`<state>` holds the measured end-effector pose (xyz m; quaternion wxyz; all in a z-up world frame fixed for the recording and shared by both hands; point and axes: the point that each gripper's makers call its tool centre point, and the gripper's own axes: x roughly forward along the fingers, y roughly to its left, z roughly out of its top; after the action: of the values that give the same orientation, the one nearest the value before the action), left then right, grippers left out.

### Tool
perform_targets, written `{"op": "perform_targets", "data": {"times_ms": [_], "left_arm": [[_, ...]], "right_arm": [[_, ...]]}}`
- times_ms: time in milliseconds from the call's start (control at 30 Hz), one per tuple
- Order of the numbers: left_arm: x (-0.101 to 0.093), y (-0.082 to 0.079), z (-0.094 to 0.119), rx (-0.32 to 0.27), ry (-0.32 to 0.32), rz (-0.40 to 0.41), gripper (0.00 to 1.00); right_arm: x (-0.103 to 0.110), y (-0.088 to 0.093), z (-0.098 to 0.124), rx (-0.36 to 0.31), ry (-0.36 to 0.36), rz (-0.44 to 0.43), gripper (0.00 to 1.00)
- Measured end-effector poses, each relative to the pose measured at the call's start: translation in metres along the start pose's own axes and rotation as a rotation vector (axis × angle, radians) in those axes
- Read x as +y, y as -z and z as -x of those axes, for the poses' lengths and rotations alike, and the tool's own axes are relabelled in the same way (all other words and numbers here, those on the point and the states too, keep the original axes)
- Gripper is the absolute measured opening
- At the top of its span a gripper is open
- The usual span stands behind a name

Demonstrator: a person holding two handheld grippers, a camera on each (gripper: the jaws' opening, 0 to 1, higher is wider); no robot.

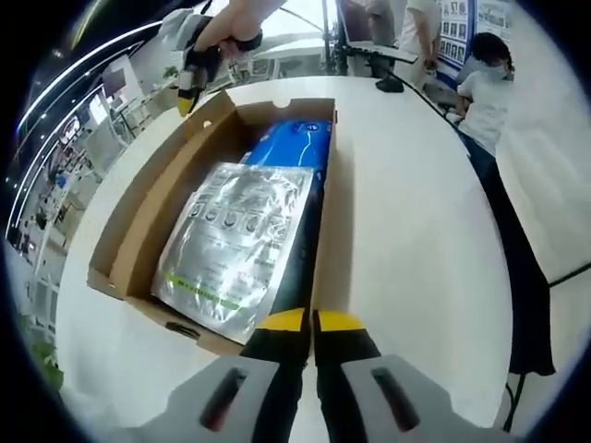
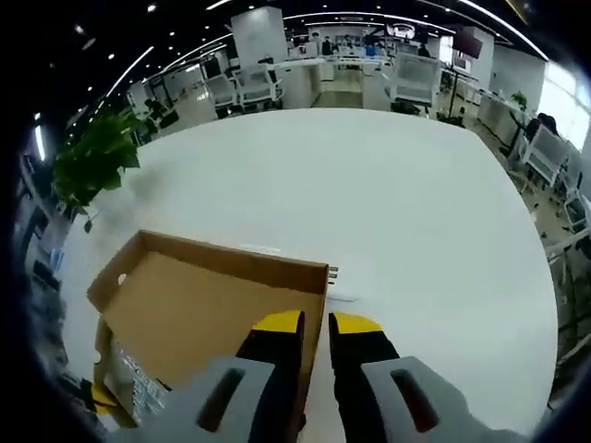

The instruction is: Operate the shoe box by opening the lid, removing the specified soft item, and placing it in the target area until the item is outside and the box remains undamaged.

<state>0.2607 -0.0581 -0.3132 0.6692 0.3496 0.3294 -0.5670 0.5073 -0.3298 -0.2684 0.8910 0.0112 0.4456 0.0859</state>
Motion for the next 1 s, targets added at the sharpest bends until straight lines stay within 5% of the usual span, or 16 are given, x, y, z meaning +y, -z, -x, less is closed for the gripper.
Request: {"op": "perform_targets", "data": {"times_ms": [67,400,467,700,1000], "left_arm": [[-0.001,-0.001,0.001,-0.002,-0.004,0.007,0.01],[-0.001,-0.002,0.002,-0.005,-0.005,0.010,0.01],[-0.001,-0.002,0.003,-0.009,-0.006,0.011,0.01],[-0.002,-0.001,0.003,-0.011,-0.018,0.008,0.02],[-0.001,0.000,0.005,-0.011,-0.024,0.015,0.02]], "right_arm": [[0.004,-0.008,0.009,-0.062,-0.013,-0.007,0.10],[0.017,-0.007,0.048,-0.154,-0.109,-0.097,0.14],[0.030,-0.001,0.071,-0.222,-0.110,-0.111,0.15],[0.054,0.041,0.113,-0.196,-0.164,-0.178,0.19],[0.082,0.063,0.140,-0.174,-0.308,-0.264,0.19]]}}
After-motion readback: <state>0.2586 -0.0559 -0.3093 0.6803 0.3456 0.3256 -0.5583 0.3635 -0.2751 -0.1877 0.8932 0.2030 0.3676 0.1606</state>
